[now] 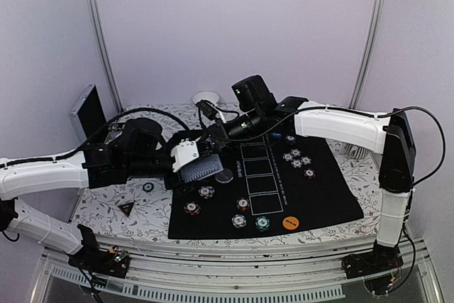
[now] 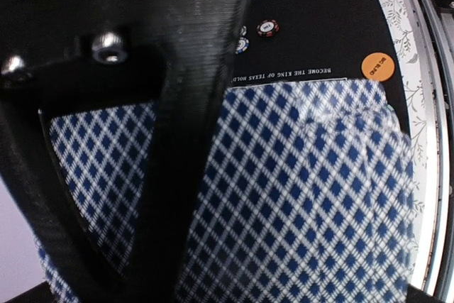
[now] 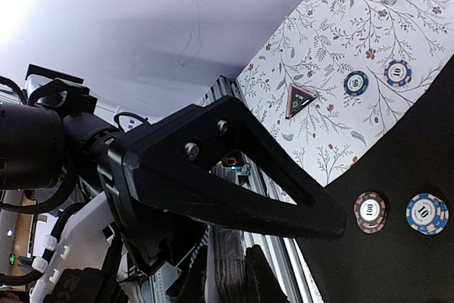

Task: Distribute texas hold em gaming equipment
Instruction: Adjust the poker card.

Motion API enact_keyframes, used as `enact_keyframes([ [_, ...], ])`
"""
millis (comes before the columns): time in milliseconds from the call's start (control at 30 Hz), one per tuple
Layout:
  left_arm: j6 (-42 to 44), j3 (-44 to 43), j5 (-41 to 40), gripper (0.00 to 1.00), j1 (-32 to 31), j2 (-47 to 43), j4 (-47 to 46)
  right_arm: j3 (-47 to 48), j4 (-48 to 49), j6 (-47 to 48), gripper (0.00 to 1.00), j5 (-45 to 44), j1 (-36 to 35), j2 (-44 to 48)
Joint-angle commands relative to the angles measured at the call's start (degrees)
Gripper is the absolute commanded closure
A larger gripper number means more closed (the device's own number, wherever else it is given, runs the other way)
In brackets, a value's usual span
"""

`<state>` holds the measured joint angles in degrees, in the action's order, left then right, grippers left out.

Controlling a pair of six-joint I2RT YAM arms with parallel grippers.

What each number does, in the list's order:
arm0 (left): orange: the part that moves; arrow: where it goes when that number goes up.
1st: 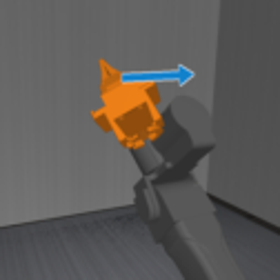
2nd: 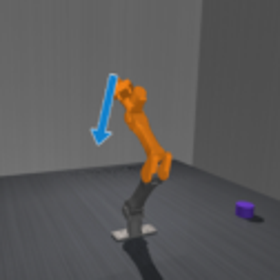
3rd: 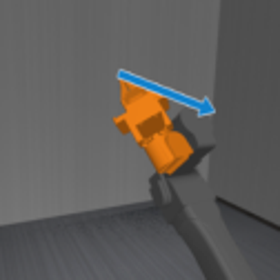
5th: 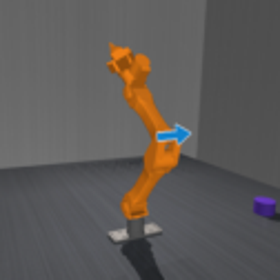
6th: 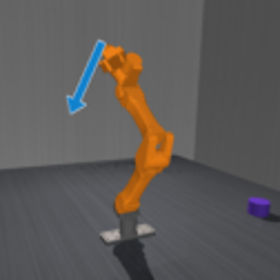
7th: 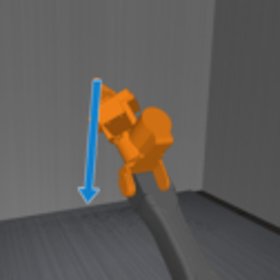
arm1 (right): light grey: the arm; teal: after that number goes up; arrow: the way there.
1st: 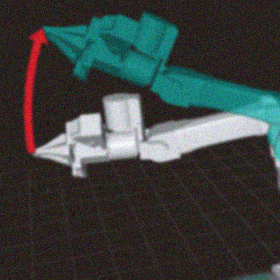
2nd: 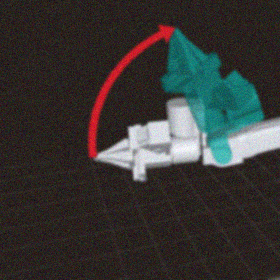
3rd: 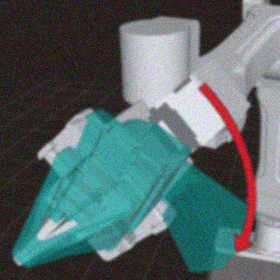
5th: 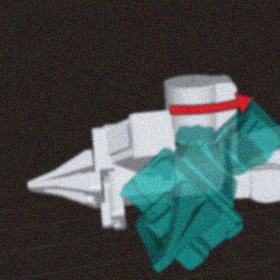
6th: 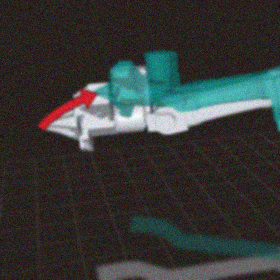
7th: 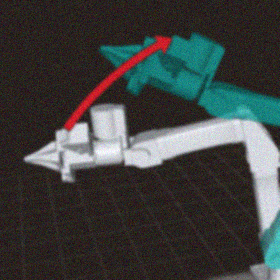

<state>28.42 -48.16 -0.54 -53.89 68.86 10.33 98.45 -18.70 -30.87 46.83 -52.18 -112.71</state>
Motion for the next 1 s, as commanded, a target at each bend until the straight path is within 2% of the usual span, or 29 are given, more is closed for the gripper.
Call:
enact_keyframes([
  [0, 1.49, 0.22, 1.77, 0.08, -0.69, -2.69, 0.46, 1.41, 3.49, 0.11, 0.98, 1.46, -0.21, 0.57],
  [67, 1.35, 0.71, 2.72, 0.15, -0.69, -3.76, 0.12, 1.31, 3.49, 0.13, 0.98, 1.48, -0.26, 0.43],
  [133, 1.11, 0.95, 2.91, 0.17, -0.67, -4.53, -0.35, 1.30, 3.47, 0.11, 0.98, 1.64, -0.23, 0.23],
  [267, 0.77, 0.63, 2.90, 0.27, -0.40, -5.07, -0.43, 1.31, 3.36, 0.11, 0.98, 1.73, -0.28, 0.06],
  [333, 0.16, 0.60, 2.98, 0.35, -0.16, -5.45, -0.46, 1.24, 2.98, 0.41, 0.98, 1.46, -0.28, 0.12],
  [667, -1.39, 1.54, 4.41, 0.48, 0.98, -6.06, -1.43, 0.92, 2.32, 2.40, 0.98, 1.79, -0.20, 0.19],
  [733, -1.71, 1.45, 5.89, 0.45, 1.04, -6.65, -1.54, 0.37, 2.38, 3.21, 0.98, 2.84, 0.46, 0.12],
  [833, -1.94, 2.17, 10.98, 0.20, 1.07, -8.32, -1.44, -0.77, 2.44, 2.40, 0.98, 2.12, 1.78, 0.46],
  [867, -1.97, 2.53, 12.79, 0.14, 1.02, -8.68, -1.52, -0.73, 2.48, 2.39, 0.98, 1.85, 1.79, 0.54],
  [900, -1.93, 2.95, 13.24, 0.11, 1.06, -8.77, -1.70, -0.56, 2.84, 2.46, 0.98, 2.41, 1.81, 0.43],
  [967, -1.86, 3.45, 11.79, 0.11, 1.02, -8.39, -2.17, -0.33, 3.58, 1.87, 0.98, 3.23, 1.69, 0.15],
])
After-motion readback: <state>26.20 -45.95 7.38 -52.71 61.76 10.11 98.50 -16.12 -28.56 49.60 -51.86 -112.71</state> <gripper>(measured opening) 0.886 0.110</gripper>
